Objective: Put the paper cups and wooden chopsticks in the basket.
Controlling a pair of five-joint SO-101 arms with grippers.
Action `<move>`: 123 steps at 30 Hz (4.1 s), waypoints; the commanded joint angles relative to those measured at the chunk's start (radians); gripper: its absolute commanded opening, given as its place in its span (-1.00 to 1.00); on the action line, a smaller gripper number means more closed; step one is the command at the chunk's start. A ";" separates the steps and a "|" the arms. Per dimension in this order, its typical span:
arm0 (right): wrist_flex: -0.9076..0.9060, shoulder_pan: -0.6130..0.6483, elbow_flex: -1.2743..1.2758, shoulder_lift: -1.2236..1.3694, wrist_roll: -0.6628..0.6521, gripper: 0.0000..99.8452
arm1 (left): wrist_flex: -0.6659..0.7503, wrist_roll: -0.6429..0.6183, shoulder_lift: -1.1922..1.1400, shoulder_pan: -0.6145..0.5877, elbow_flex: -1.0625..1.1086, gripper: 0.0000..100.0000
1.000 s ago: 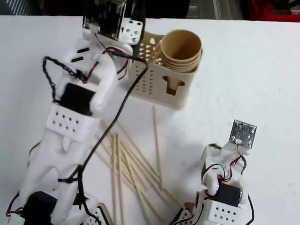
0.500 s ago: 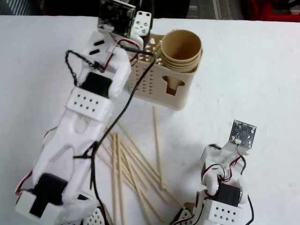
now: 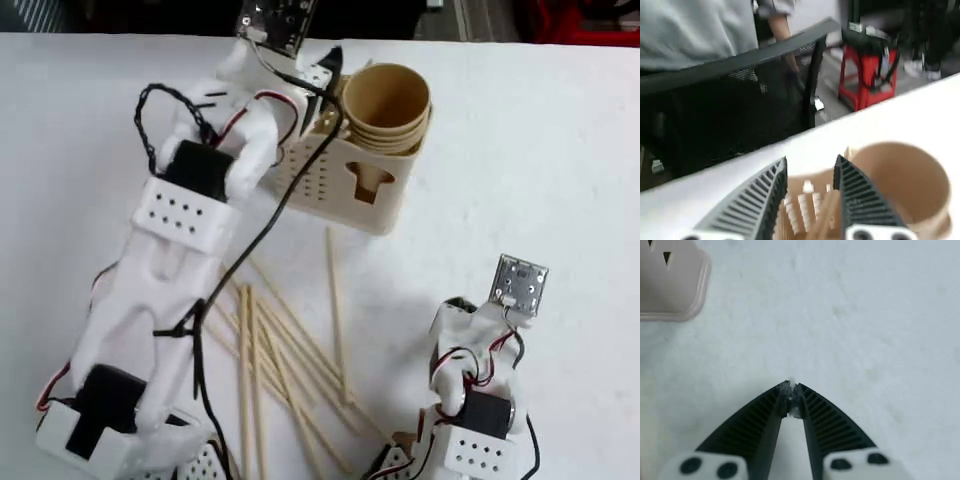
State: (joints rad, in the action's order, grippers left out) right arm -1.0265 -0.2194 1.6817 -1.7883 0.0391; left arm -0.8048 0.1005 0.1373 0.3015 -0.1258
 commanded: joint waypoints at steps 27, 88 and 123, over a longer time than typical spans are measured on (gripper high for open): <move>-0.133 0.196 -0.370 -0.008 -0.209 -0.87 | -0.980 -0.014 0.117 -0.182 -0.732 -0.96; 0.168 1.056 -1.000 1.593 -0.138 -0.65 | -0.023 0.133 1.377 -0.811 1.593 -0.67; 0.213 0.934 -1.073 1.853 -0.244 -0.97 | -0.021 0.138 1.377 -0.812 1.603 -0.67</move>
State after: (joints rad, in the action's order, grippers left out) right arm -0.7902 0.7334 0.6398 0.0852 -0.1926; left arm -0.8523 0.2294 1.4998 -0.5025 1.4837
